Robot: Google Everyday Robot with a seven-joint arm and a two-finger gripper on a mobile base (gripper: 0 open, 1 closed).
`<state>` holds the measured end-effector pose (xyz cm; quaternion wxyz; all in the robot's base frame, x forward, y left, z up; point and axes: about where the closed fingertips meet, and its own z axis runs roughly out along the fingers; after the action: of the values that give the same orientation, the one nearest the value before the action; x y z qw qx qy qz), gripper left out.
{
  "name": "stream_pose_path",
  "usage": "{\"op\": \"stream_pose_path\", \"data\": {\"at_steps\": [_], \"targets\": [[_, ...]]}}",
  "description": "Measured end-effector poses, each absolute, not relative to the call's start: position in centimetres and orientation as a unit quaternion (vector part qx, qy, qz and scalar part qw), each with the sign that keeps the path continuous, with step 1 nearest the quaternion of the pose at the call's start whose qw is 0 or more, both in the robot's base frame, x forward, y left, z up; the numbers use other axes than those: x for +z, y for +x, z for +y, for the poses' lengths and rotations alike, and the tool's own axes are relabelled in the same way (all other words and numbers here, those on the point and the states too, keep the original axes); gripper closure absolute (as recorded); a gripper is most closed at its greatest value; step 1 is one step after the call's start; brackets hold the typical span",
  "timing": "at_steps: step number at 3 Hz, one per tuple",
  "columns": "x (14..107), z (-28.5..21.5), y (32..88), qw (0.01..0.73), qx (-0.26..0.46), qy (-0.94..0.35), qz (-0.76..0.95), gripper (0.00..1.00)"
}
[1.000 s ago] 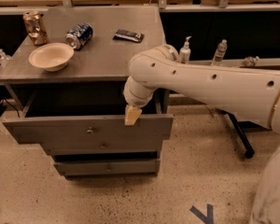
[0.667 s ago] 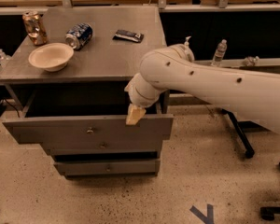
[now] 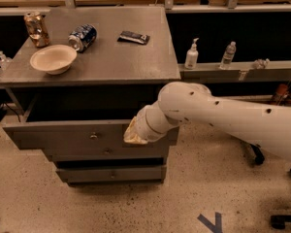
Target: Close top drawer
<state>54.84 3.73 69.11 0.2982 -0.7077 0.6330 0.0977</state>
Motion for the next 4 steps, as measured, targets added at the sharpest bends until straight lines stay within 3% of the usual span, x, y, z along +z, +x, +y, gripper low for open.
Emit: {"op": "stream_pose_path", "data": {"at_steps": [1,2,4], "targets": [[64.2,6.4,51.1,0.304,0.185,-0.686,0.634,0.99],[60.0,9.0,48.5,0.308,0.245,-0.671,0.629,1.00],[56.0,10.3,51.0,0.283,0.280,-0.672,0.625,1.00]]}}
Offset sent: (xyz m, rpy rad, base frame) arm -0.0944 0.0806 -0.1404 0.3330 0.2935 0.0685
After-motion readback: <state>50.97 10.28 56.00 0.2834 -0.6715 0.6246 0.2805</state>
